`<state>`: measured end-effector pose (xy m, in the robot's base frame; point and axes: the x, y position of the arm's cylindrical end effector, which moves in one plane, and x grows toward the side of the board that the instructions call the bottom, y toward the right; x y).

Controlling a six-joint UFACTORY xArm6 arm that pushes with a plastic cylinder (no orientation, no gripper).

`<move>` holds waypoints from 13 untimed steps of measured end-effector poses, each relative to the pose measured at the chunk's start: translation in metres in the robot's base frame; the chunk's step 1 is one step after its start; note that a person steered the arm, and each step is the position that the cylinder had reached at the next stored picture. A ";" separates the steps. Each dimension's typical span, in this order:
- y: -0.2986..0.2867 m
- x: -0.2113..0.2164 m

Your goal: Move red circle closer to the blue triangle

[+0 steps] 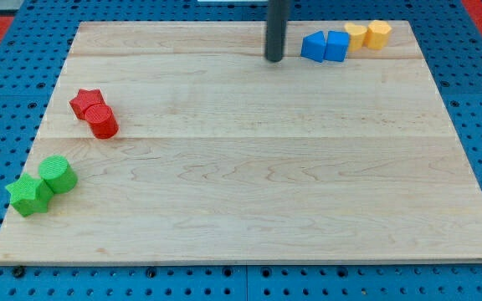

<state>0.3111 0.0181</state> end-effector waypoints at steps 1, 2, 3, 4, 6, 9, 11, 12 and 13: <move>-0.055 0.100; -0.149 0.135; -0.210 0.132; -0.245 0.105; -0.255 0.093; -0.274 0.077; -0.310 0.030; -0.231 0.028; -0.136 0.027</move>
<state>0.3386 -0.1176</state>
